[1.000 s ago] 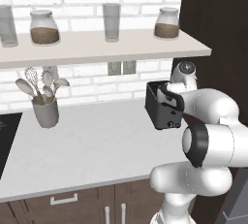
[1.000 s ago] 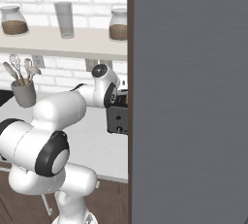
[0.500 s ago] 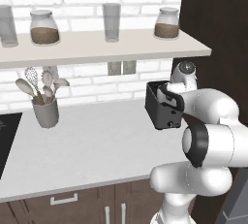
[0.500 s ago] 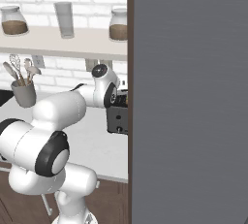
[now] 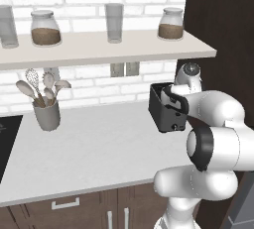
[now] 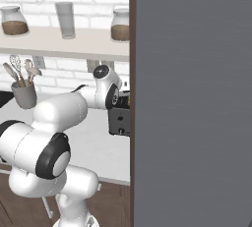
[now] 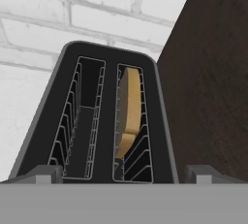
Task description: Start the toaster. Once the lever pops up, take the bread to the plate on the dining counter.
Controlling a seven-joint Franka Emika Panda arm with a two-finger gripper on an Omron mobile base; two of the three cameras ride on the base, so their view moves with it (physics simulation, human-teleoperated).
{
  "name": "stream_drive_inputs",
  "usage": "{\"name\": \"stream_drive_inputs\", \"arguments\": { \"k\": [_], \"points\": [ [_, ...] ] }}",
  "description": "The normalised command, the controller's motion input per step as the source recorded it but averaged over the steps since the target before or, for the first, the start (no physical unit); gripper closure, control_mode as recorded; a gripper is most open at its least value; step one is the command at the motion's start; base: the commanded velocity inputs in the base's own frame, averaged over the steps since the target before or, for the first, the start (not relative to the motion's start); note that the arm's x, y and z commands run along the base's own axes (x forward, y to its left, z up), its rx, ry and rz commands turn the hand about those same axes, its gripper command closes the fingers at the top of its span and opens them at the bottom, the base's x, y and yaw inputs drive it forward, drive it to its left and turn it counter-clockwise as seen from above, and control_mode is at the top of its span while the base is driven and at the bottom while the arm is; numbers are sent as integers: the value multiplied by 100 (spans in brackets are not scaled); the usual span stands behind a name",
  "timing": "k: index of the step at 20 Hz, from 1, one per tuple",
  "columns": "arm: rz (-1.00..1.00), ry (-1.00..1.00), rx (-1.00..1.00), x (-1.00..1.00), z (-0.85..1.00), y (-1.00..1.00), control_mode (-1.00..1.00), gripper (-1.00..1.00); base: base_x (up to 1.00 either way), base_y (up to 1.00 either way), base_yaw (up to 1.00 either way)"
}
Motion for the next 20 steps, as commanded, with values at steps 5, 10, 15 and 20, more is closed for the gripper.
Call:
{"name": "stream_drive_inputs", "arguments": {
  "k": [5, 10, 15, 20],
  "points": [
    [0, 0, 0, 0, 0, 0, -100, -100, 0, 0, 0],
    [0, 0, 0, 0, 0, 0, -100, -100, 0, 0, 0],
    [0, 0, 0, 0, 0, 0, -100, -100, 0, 0, 0],
    [0, 0, 0, 0, 0, 0, -100, -100, 0, 0, 0]
  ]
}}
